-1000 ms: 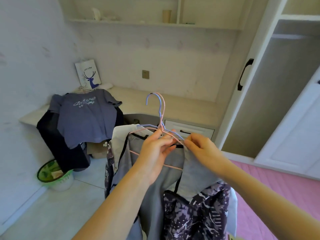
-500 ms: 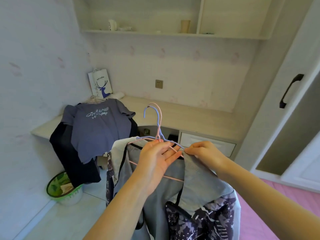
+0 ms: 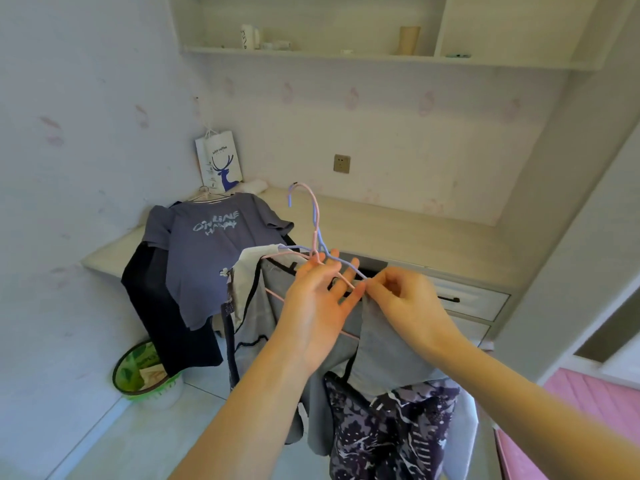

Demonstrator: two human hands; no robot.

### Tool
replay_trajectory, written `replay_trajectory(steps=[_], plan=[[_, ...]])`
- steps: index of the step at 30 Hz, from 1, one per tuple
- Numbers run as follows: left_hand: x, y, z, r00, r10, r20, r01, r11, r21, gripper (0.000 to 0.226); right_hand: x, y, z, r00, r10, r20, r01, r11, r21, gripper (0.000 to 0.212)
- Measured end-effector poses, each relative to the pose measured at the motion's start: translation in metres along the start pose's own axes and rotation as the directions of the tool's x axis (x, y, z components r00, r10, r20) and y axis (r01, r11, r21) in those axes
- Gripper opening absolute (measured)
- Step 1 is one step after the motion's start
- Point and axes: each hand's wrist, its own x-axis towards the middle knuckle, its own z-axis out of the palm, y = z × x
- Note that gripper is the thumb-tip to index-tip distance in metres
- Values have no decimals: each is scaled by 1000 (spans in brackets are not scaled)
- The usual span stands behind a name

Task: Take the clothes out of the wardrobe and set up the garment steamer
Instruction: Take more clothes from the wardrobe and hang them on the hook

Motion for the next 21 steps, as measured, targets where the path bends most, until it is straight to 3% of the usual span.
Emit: replay_trajectory(steps=[3, 7, 12, 17, 21], plan=[[9, 12, -11, 1000, -6, 14, 6, 1000, 27, 43, 2, -1, 16, 994, -105, -14, 104, 991, -80, 24], [24, 25, -22, 1000, 14, -2, -14, 995, 94, 44, 15, 3, 31, 975, -224, 15, 220, 942, -252, 29], [47, 37, -32, 994, 73, -85, -39, 936, 350, 37, 47, 17, 50, 911, -412, 26, 328, 685, -650, 25], [80, 55, -40, 989, 121, -87, -45, 795, 604, 36, 93, 24, 66, 881, -473, -10, 336, 640, -691, 32], [99, 87, -48, 970, 243, 32, -170, 572, 803, 26, 135, 32, 67, 852, -523, -10, 408, 678, -612, 35]])
